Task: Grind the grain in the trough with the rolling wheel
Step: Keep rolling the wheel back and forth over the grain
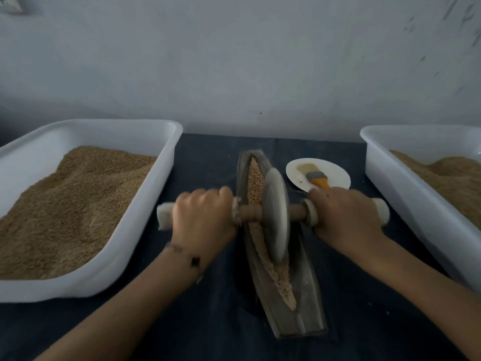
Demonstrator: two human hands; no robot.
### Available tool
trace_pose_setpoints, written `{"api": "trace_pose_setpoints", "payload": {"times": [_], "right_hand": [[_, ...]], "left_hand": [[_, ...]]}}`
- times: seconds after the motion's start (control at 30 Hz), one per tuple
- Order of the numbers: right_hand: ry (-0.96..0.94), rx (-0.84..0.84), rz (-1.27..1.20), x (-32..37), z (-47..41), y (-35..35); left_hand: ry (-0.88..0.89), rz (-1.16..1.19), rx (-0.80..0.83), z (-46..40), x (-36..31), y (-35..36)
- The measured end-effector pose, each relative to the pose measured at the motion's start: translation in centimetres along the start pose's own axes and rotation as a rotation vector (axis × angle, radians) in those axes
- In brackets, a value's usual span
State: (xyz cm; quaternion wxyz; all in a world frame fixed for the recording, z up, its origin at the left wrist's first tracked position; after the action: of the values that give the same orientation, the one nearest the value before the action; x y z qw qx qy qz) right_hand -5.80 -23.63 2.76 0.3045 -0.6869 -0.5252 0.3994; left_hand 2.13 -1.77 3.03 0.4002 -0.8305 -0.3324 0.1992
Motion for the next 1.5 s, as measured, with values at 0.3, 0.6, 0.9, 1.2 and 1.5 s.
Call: {"api": "trace_pose_setpoints", "payload": {"times": [0.3,0.6,0.9,1.2,1.5], "right_hand": [[0.036,-0.09,0.031,-0.3,-6.2,4.1],[-0.025,-0.149,0.007,0.0,-1.1,1.5],[-0.174,-0.198,-0.057,-0.5,4.5,-6.5],[-0.1,-0.199,0.042,0.0,2.3,-2.5],[0.031,-0.121,0.006,-0.8,-2.5,3.7]], "left_hand": [[-0.162,-0.108,0.007,-4.8,2.1,3.8],[-0.068,-0.085,0.061,-0.3,-0.1,0.3],[-0.017,0.052,0.112,4.5,-2.0,-6.4],[-0.059,0.036,0.097,2.6,-0.6,-1.7],[-0.112,-0.225,0.004,-2.5,0.7,2.1]]}}
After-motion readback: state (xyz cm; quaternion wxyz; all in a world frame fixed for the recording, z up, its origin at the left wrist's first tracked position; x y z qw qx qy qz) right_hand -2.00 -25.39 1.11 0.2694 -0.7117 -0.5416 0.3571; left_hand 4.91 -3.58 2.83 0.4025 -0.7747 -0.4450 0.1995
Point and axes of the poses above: each hand's wrist, its own z-axis away from the middle knuckle, its own y-axis out of the palm, x = y × z, the point moved 1 cm from there along -z, towards the middle knuckle, and after that the axes turned 9 degrees about z, right-handed, at the moved point
